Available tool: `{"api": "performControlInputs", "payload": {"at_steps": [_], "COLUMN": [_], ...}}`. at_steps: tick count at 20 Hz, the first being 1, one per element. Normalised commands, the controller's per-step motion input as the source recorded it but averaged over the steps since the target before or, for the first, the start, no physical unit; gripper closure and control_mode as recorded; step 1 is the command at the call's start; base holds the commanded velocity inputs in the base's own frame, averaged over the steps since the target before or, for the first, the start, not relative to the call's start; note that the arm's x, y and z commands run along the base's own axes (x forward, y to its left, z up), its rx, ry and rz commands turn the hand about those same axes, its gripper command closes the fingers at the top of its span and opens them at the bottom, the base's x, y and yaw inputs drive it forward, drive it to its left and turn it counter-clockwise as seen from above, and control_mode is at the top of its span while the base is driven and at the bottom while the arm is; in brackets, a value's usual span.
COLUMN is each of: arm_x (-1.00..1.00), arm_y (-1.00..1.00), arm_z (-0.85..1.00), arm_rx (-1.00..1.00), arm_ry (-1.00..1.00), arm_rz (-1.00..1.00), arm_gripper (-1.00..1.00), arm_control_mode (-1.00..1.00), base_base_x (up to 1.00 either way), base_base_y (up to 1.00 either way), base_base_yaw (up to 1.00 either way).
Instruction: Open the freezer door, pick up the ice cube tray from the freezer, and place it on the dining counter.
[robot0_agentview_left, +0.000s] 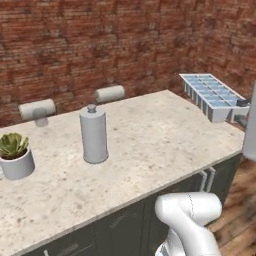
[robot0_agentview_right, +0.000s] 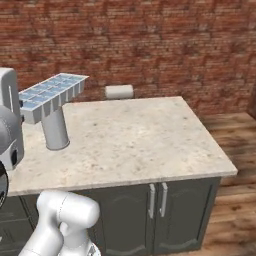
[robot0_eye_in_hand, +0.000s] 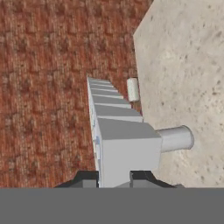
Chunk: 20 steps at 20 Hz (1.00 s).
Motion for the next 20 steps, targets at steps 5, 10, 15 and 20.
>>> {"api": "performControlInputs", "payload": {"at_steps": [5,10,15,20], "arm_x": [0.0,0.0,0.0,0.0], "arm_y": [0.0,0.0,0.0,0.0], "arm_z": [0.0,0.0,0.0,0.0], "arm_rx": [0.0,0.0,0.0,0.0], "arm_ry": [0.0,0.0,0.0,0.0], "arm_rz": [0.0,0.0,0.0,0.0], "arm_gripper": [1.0,1.0,1.0,1.0], "arm_control_mode": [1.0,1.0,1.0,1.0], "base_base_x": [0.73,0.3,0.3,0.28], "base_base_y": [-0.58,-0.74,-0.62,-0.35], "base_base_yaw": [0.35,0.3,0.29,0.23]}}
